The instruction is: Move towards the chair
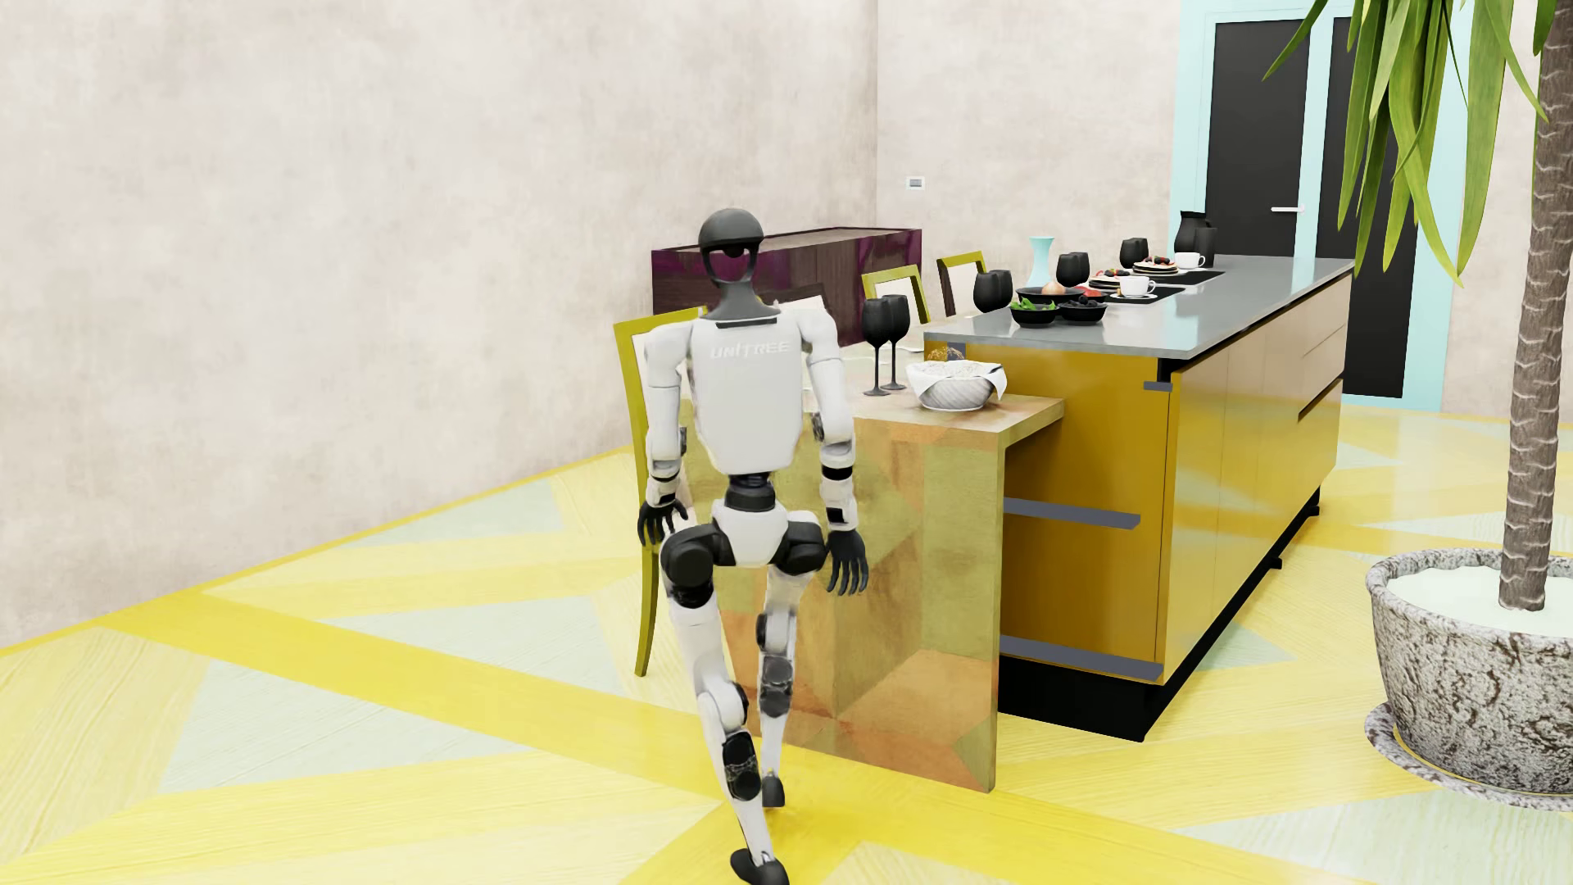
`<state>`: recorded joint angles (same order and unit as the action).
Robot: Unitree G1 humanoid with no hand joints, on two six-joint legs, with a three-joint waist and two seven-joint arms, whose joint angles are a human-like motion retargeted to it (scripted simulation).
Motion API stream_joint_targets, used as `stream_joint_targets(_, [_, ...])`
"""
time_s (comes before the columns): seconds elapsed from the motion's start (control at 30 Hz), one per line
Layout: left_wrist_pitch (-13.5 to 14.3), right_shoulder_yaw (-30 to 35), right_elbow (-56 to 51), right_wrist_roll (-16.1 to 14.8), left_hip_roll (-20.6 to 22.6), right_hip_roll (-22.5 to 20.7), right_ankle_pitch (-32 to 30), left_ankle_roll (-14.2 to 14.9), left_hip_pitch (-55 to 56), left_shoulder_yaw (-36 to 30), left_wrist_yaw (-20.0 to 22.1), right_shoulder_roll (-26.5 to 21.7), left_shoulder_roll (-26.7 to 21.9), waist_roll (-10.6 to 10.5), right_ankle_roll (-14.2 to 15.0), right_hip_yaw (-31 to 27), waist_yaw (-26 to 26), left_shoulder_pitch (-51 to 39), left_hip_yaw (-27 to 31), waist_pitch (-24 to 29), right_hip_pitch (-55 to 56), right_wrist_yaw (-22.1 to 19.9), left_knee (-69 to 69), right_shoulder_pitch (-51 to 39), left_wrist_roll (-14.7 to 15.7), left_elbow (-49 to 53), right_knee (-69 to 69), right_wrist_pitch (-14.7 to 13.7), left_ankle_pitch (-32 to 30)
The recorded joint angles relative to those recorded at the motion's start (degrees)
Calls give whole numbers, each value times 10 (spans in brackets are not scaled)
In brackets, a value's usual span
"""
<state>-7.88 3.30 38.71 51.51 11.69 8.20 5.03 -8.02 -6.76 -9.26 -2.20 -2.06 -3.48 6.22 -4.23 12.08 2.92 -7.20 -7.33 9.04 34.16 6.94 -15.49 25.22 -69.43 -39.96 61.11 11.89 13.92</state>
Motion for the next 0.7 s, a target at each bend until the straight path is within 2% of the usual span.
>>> stream_joint_targets(0.07, [13, 2, -6, 5, 26, -51, -16, -16, -24, -37, -8, -3, 5, 0, 25, 34, -2, -9, 46, -4, -3, 12, 16, 4, 12, 23, -152, -8, 1])
stream_joint_targets(0.13, [25, -18, -20, -2, 50, -86, -23, -32, -46, -73, -18, -4, 10, 0, 54, 80, -5, -9, 89, -8, -39, 0, 18, 9, 28, 38, -345, -5, 4])
stream_joint_targets(0.2, [29, -42, -29, -11, 71, -102, -15, -45, -77, -101, -30, -8, 10, -4, 42, 96, -7, 4, 125, -10, -86, -17, 1, 10, 38, 37, -448, 4, -3])
stream_joint_targets(0.27, [9, -66, -29, -17, 78, -98, -60, -49, -108, -106, -32, -13, 5, -16, -82, 77, -6, 31, 146, -12, -106, -29, -26, 0, 34, 23, -425, 15, -39])
stream_joint_targets(0.3, [-10, -81, -26, -20, 79, -85, -48, -43, -111, -95, -20, -15, 5, -26, -98, 78, -5, 53, 146, -12, -100, -36, -60, -8, 32, 12, -374, 22, -66])
stream_joint_targets(0.33, [-38, -98, -23, -24, 79, -72, -14, -18, -101, -72, -4, -15, 11, -37, -96, 81, -4, 80, 143, -12, -98, -45, -114, -19, 39, -2, -323, 29, -107])
stream_joint_targets(0.37, [-60, -115, -20, -29, 79, -60, 16, 65, -79, -50, 5, -12, 15, -47, -88, 89, -2, 103, 139, -12, -111, -53, -193, -29, 51, -22, -297, 35, -145])
stream_joint_targets(0.4, [-79, -131, -16, -36, 64, -49, 38, 208, -44, -33, 0, -7, 12, -54, -78, 101, 2, 119, 111, -13, -135, -63, -281, -41, 63, -45, -291, 34, -193])
stream_joint_targets(0.43, [-89, -137, -9, -37, 25, -42, 53, 225, 3, -28, -16, -4, -2, -60, -67, 113, 5, 130, 64, -14, -160, -69, -368, -55, 61, -70, -294, 36, -211])
stream_joint_targets(0.5, [-85, -119, -7, -20, -95, -38, 77, 156, 94, -26, -41, -6, -37, -72, -42, 124, 0, 158, -29, -15, -212, -65, -488, -92, 35, -90, -309, 24, -143])
stream_joint_targets(0.57, [-83, -90, -23, 2, -194, -50, 93, 114, 168, -2, -46, -11, -64, -81, -21, 119, -16, 195, -70, -14, -263, -61, -512, -121, 27, -78, -333, -14, -121])
stream_joint_targets(0.63, [-84, -60, -65, 7, -255, -61, 111, 98, 227, 52, -40, -12, -68, -88, 2, 96, -37, 231, -80, -14, -301, -59, -447, -147, 55, -51, -348, -49, -98])
stream_joint_targets(0.7, [-92, -35, -112, -7, -293, -66, 125, 78, 260, 113, -27, -12, -49, -91, 21, 54, -59, 264, -101, -16, -325, -58, -306, -173, 86, -22, -358, -65, -109])
